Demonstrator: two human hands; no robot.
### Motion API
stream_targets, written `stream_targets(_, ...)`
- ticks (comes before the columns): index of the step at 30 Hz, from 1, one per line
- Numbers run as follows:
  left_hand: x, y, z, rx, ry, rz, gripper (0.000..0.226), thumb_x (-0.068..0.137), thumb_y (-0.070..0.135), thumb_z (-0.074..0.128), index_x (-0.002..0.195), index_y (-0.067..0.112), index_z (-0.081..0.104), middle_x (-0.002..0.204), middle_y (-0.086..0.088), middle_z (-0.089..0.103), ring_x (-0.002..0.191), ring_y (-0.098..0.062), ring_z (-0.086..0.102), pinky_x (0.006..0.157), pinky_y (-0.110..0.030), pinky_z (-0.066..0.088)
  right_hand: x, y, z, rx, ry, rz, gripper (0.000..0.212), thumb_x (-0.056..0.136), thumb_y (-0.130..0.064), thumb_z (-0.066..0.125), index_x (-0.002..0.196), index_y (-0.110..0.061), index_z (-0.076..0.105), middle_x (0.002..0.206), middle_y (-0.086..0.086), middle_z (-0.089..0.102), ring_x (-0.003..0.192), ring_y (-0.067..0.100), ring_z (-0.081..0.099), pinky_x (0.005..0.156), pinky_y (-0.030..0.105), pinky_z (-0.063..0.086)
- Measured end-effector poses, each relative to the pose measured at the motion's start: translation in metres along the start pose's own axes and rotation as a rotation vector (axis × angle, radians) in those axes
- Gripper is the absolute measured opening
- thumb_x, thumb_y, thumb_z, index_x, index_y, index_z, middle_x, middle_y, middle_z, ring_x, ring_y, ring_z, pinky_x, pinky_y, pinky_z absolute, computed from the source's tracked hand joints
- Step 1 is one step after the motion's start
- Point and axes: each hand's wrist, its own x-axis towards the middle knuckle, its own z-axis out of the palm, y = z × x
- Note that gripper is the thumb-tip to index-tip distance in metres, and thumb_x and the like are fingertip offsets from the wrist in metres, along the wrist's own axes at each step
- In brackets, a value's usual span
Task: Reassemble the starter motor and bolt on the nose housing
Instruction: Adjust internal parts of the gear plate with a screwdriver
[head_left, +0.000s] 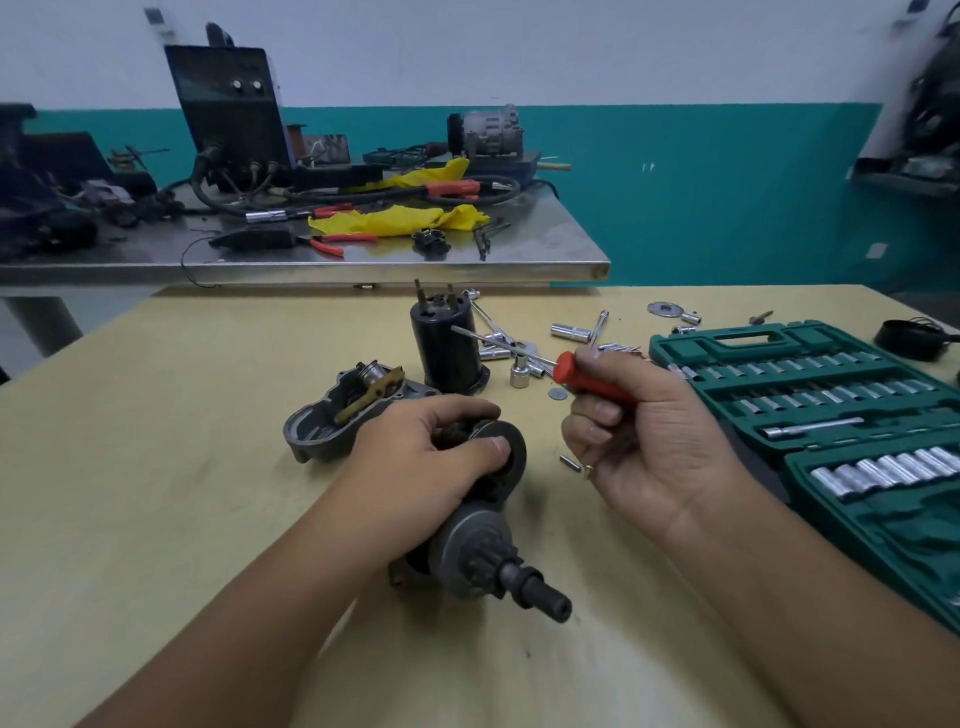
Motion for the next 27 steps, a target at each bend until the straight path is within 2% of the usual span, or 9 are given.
stream_targets(4,0.001,0.005,-0.005,0.263,-0.002,0.022,0.038,0.079,0.061,0.072,0.116,0.057,0.068,0.105,0.030,0.066,0.095,0.004,0.063,0.087,-0.031,0.056,0.001,0.003,0.000,0.012,0.008,-0.001,0.021,0.065,-0.009,0.073,0.045,-0.015,0.067,0.065,0.004,0.066,0.038,0.005,0.035,0.037,0.017,0.028)
stream_targets(10,0.000,0.007,-0.009,0.383,-0.001,0.049,0.041,0.081,0.063,0.071,0.121,0.059,0.065,0.094,0.035,0.060,0.080,0.012,0.057,0.068,-0.019,0.047,0.006,-0.002,-0.007,0.003,0.076,-0.031,0.040,0.083,-0.001,0.069,0.045,-0.014,0.067,0.066,0.006,0.064,0.038,0.006,0.034,0.037,0.018,0.027)
stream_targets(13,-0.002,0.006,-0.007,0.497,0.137,0.116,0.044,0.077,0.068,0.072,0.118,0.052,0.069,0.105,0.025,0.062,0.087,0.001,0.057,0.072,-0.030,0.049,0.010,-0.006,-0.012,-0.002,0.087,-0.062,0.039,0.087,-0.001,0.068,0.050,-0.014,0.068,0.067,0.007,0.064,0.039,0.007,0.034,0.039,0.019,0.027)
stream_targets(17,-0.006,0.010,-0.003,0.335,0.073,0.184,0.035,0.082,0.051,0.076,0.116,0.044,0.075,0.112,0.019,0.065,0.098,-0.003,0.063,0.086,-0.033,0.052,0.012,-0.003,-0.016,-0.020,0.125,-0.073,0.025,0.086,0.001,0.069,0.064,-0.010,0.065,0.069,0.009,0.064,0.040,0.008,0.034,0.039,0.020,0.027)
stream_targets(20,-0.013,0.015,0.005,0.336,0.051,0.223,0.030,0.086,0.044,0.075,0.116,0.040,0.076,0.115,0.014,0.065,0.095,0.000,0.060,0.087,-0.030,0.049,0.014,-0.002,-0.017,-0.042,0.140,-0.076,0.020,0.086,0.001,0.070,0.070,-0.008,0.062,0.070,0.010,0.064,0.040,0.009,0.035,0.039,0.020,0.028)
stream_targets(22,-0.027,0.020,0.005,0.459,0.153,0.349,0.031,0.090,0.050,0.068,0.115,0.034,0.077,0.114,0.008,0.065,0.100,-0.012,0.060,0.091,-0.039,0.050,0.015,-0.004,-0.018,-0.039,0.144,-0.080,0.020,0.086,0.001,0.070,0.071,-0.009,0.061,0.072,0.012,0.063,0.040,0.009,0.034,0.039,0.020,0.029)
stream_targets(24,-0.052,0.029,-0.001,0.518,0.330,0.695,0.024,0.097,0.041,0.065,0.101,0.024,0.081,0.097,0.002,0.067,0.088,-0.018,0.058,0.079,-0.040,0.051,0.016,-0.006,-0.020,-0.038,0.142,-0.083,0.020,0.085,0.001,0.069,0.070,-0.009,0.061,0.073,0.013,0.063,0.040,0.009,0.034,0.038,0.020,0.029)
stream_targets(25,-0.068,0.031,-0.001,0.501,0.325,0.857,0.019,0.095,0.033,0.068,0.091,0.019,0.080,0.087,0.002,0.066,0.077,-0.016,0.056,0.070,-0.035,0.050,0.017,-0.007,-0.021,-0.038,0.142,-0.083,0.020,0.086,0.001,0.069,0.070,-0.009,0.061,0.073,0.014,0.064,0.040,0.010,0.034,0.038,0.020,0.029)
stream_targets(27,-0.101,0.029,0.010,0.518,0.116,0.960,0.019,0.093,0.032,0.070,0.080,0.019,0.076,0.078,0.005,0.064,0.065,-0.014,0.058,0.057,-0.029,0.051,0.018,-0.008,-0.022,-0.038,0.143,-0.077,0.020,0.086,0.001,0.068,0.071,-0.009,0.060,0.074,0.015,0.064,0.040,0.009,0.034,0.038,0.020,0.030)
